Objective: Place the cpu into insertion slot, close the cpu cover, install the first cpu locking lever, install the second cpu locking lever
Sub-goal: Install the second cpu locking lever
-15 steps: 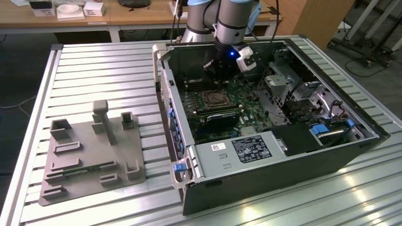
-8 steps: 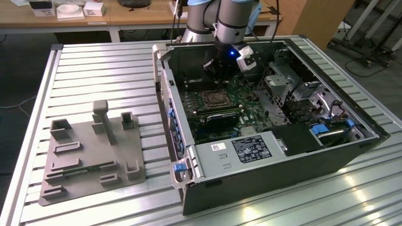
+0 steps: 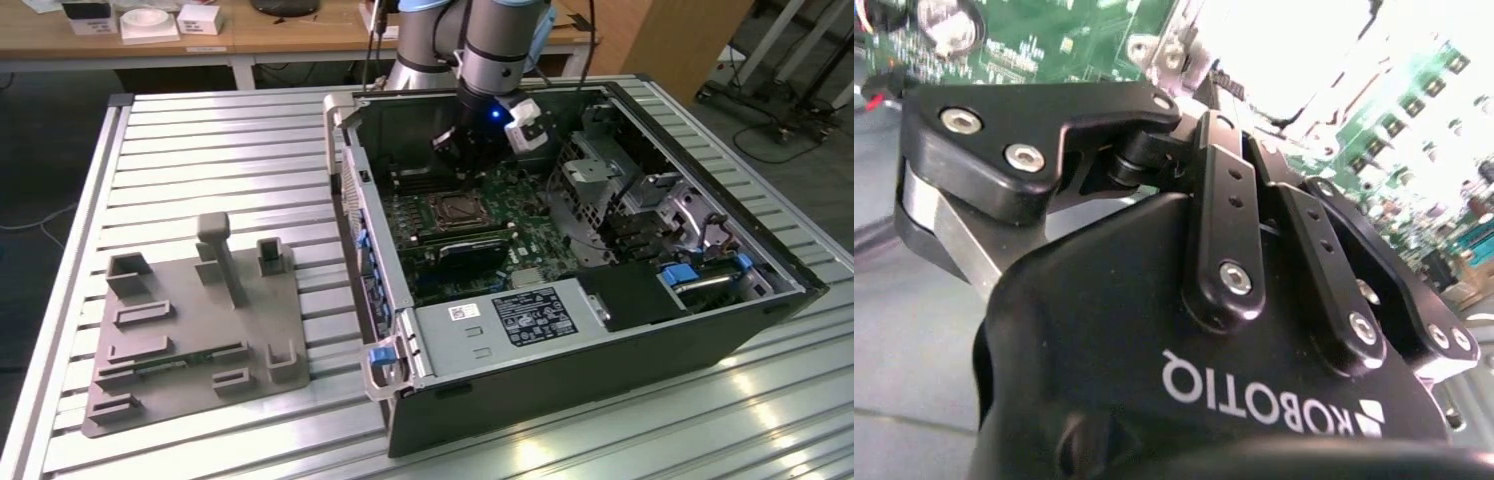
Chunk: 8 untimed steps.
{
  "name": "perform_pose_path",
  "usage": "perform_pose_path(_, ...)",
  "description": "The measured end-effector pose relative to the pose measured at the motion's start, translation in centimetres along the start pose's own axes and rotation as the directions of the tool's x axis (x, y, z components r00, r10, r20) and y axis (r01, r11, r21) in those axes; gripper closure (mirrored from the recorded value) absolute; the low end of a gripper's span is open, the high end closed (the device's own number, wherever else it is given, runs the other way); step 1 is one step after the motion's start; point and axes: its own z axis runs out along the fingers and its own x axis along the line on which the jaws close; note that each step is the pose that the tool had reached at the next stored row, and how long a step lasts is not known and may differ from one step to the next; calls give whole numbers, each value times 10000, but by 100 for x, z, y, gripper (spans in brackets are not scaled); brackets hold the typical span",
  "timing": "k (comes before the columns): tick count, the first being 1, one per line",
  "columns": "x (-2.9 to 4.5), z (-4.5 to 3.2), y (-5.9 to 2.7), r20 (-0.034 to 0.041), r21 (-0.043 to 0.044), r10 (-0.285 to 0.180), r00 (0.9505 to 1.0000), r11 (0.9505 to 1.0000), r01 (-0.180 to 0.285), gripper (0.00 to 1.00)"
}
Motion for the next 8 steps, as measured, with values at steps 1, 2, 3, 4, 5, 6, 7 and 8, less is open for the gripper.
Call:
perform_pose_path(1,-1,0,-24,1,-1,0,10000,10000,0,90)
perform_pose_path(2,-1,-1,-48,0,0,1,10000,10000,-1,90)
perform_pose_path(3,-2,-2,-74,-1,2,1,10000,10000,-1,90)
perform_pose_path(4,-4,-2,-99,0,1,0,10000,10000,0,90)
perform_pose_path(5,-4,-2,-121,0,-1,1,10000,10000,-1,90)
perform_pose_path(6,-5,-3,-149,0,1,0,10000,10000,0,90)
perform_pose_path(7,-6,-4,-171,-1,1,0,10000,10000,0,90)
perform_pose_path(8,-7,-4,-186,0,0,0,10000,10000,0,90)
